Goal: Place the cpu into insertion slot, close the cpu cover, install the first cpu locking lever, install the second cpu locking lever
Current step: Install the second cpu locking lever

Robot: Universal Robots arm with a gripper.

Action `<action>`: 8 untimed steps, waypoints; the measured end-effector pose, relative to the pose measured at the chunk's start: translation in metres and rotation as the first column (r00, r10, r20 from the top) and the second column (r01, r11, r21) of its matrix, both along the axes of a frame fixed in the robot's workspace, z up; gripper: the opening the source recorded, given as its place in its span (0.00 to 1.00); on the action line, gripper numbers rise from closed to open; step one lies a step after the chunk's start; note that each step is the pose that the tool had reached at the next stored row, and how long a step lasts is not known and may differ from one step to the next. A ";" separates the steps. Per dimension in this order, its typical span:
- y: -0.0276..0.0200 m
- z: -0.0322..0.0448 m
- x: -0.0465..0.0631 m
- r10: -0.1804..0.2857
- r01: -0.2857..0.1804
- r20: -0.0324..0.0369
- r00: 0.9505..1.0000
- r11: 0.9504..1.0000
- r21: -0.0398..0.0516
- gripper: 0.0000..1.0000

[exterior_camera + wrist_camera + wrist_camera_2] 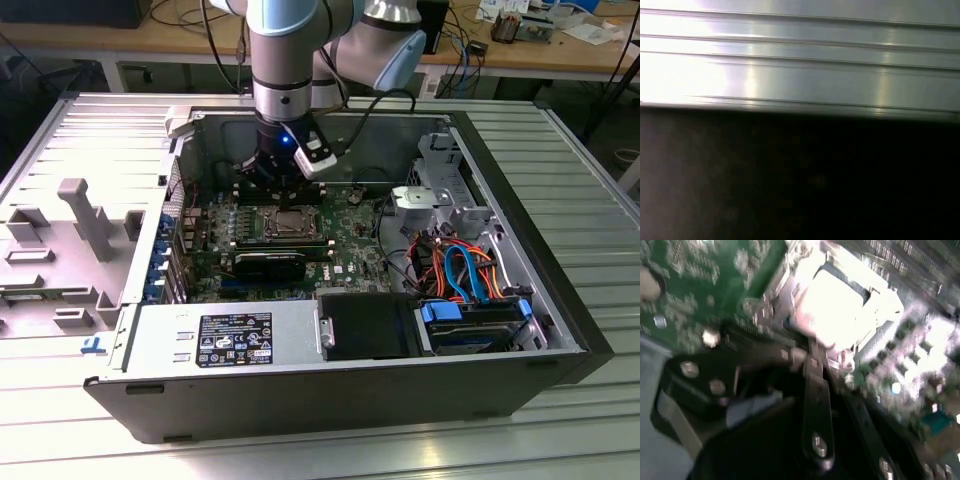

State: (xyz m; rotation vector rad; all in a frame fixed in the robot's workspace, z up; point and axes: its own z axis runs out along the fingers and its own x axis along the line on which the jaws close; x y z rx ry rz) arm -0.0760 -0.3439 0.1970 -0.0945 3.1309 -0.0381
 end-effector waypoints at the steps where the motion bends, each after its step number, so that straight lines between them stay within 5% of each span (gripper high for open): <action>1: -0.0001 -0.0001 0.000 0.000 0.000 0.000 1.000 1.000 0.000 0.11; 8: -0.0002 0.0000 0.000 0.000 0.000 -0.001 1.000 1.000 -0.001 0.11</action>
